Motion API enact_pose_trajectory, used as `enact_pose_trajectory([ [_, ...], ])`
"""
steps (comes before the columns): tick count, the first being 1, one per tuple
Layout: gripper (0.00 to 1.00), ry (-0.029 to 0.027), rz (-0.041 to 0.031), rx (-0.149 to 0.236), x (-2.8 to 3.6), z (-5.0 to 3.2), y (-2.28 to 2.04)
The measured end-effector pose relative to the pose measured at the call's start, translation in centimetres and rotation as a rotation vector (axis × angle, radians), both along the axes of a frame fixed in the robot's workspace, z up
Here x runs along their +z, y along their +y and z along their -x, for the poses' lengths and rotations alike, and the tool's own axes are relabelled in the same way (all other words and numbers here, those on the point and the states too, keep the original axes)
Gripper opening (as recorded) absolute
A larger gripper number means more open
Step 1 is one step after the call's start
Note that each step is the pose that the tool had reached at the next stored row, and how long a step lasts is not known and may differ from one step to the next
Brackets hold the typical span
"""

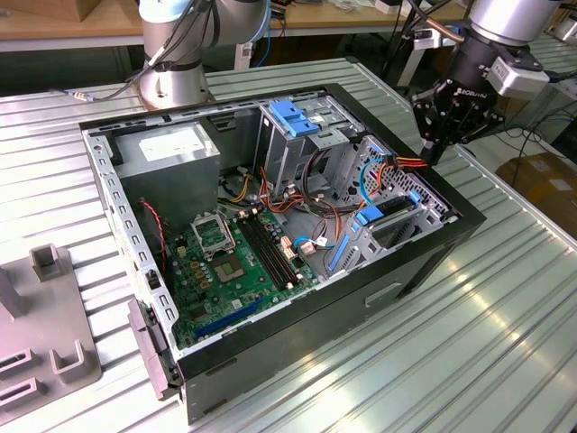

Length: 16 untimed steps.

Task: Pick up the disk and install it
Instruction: 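Insert the first disk wire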

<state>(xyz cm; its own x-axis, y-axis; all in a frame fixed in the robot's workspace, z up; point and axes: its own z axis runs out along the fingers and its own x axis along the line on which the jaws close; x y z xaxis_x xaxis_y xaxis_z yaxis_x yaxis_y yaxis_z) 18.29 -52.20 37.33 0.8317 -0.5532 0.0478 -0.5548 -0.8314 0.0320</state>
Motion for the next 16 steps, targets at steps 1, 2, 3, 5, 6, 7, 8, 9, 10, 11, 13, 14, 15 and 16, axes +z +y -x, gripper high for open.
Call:
enact_pose_trajectory([
  [1, 0.16, 0.0, 0.0, -0.013, 0.0, 0.0, 0.0],
  [2, 0.16, 0.0, 0.0, -0.028, 0.0, 0.0, 0.0],
  [3, 0.16, 0.0, 0.0, -0.042, 0.0, 0.0, 0.0],
  [5, 0.16, 0.0, 0.0, -0.067, 0.0, 0.0, 0.0],
  [6, 0.16, 0.0, 0.0, -0.078, 0.0, 0.0, 0.0],
  [7, 0.16, 0.0, -0.0001, -0.08, 0.0, 0.0, 0.0],
  [8, 0.16, 0.0, 0.0, -0.08, 0.0, 0.01, 0.0],
  [9, 0.16, 0.0, -0.0001, -0.08, 0.0, 0.01, 0.0],
  [10, 0.16, 0.0, -0.0001, -0.08, 0.0, 0.01, 0.0],
  [11, 0.16, 0.0, 0.0, -0.08, 0.0, 0.01, 0.0],
  [13, 0.16, 0.0, -0.0001, -0.08, 0.0, 0.02, 0.0],
  [14, 0.16, 0.0, -0.0001, -0.081, 0.0, 0.06, 0.0],
  [15, 0.16, 0.0, 0.0, -0.08, 0.0, 0.2, 0.01],
  [16, 0.16, 0.0, 0.0, -0.081, -0.01, 0.43, 0.0],
])
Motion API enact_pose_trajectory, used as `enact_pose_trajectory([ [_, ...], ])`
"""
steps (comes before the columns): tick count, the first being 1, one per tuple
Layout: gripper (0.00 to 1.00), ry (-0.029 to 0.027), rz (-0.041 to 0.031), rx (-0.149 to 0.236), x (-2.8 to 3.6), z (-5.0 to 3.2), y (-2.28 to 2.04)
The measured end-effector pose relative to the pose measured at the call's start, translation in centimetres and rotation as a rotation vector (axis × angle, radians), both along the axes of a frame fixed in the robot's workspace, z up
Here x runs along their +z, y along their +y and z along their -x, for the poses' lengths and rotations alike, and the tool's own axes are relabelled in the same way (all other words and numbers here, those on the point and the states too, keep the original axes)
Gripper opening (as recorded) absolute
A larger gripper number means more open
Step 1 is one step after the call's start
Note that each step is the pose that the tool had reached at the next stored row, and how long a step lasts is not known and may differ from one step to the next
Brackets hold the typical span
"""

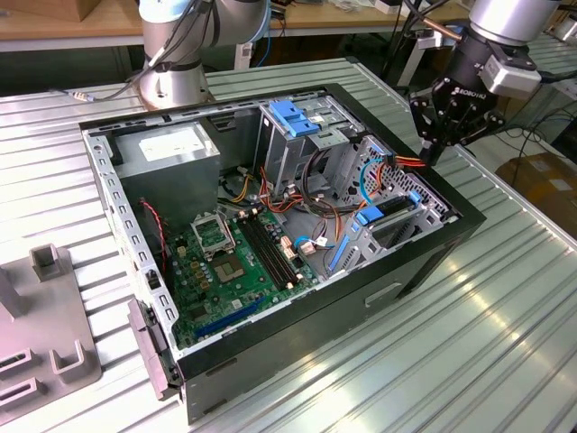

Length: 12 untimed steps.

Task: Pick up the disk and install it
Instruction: 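Insert the first disk wire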

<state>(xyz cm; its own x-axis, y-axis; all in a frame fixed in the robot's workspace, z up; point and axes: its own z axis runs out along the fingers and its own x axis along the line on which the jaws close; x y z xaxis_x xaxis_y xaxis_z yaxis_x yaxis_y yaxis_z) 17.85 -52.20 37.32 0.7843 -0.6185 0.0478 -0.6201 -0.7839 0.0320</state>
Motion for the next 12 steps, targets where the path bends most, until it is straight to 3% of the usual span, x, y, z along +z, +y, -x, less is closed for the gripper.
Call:
enact_pose_trajectory([
  [3, 0.16, 0.0, 0.0, -0.022, -0.03, 0.13, -0.01],
  [4, 0.16, 0.0, 0.0, -0.049, -0.04, 0.14, 0.0],
  [8, 0.16, -0.0001, 0.0001, -0.097, -0.06, 0.15, 0.0],
  [12, 0.16, 0.0, -0.0001, -0.106, -0.08, 0.63, -0.02],
])
